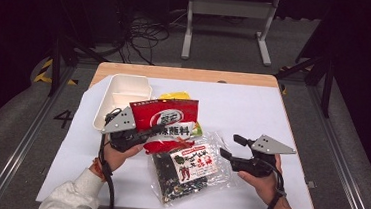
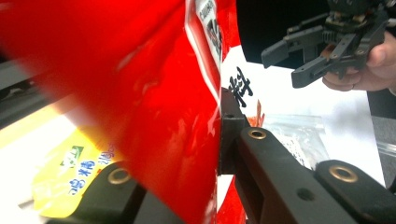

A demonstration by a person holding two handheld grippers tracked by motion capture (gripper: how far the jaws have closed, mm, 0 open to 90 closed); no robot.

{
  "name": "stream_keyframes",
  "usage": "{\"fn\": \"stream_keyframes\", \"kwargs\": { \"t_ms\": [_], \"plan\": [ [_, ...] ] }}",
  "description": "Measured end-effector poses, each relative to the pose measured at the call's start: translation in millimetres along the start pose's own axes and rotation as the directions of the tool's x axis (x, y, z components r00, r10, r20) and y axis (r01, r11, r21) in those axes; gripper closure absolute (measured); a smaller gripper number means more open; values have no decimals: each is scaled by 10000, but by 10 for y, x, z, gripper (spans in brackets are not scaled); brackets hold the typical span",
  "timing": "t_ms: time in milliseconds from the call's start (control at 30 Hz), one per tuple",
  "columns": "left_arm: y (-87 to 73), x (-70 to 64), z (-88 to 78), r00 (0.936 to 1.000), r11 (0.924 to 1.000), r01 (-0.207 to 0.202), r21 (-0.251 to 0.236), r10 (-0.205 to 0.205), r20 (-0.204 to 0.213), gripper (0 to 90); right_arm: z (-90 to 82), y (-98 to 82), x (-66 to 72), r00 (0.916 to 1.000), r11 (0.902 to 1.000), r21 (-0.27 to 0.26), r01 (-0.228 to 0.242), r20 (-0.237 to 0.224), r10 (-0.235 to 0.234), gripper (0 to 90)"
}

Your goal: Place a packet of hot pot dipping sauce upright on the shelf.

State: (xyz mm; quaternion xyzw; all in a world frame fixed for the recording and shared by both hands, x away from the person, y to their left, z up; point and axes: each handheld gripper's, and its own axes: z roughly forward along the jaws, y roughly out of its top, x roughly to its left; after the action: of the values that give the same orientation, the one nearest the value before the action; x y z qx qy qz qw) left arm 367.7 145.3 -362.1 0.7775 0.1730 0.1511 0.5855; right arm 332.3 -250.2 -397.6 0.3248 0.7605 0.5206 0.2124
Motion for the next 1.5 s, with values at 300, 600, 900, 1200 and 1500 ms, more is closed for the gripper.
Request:
{"fn": "stream_keyframes", "kwargs": {
  "t_ms": [300,600,900,1200,1500],
  "plan": [
    [103,38,-138,9999,9993,-141,-348,143,49,900,-75,-82,-92,9992,9991,218,-350,193,346,314],
    [267,119,-256,9992,9970,-379,-675,369,-166,900,-80,-128,-128,9981,9975,416,-577,245,567,301],
    [422,449,-435,9939,9973,-557,-472,509,-981,900,-123,-169,-173,9966,9958,544,-736,401,714,296],
    [449,837,-556,9862,9981,-577,-213,536,-1564,900,-213,-256,-175,9936,9933,771,-856,803,794,287],
    [405,1283,-507,9788,9987,-442,265,486,-1991,900,-325,-363,-182,9884,9885,1053,-1083,1178,957,286]
  ]
}}
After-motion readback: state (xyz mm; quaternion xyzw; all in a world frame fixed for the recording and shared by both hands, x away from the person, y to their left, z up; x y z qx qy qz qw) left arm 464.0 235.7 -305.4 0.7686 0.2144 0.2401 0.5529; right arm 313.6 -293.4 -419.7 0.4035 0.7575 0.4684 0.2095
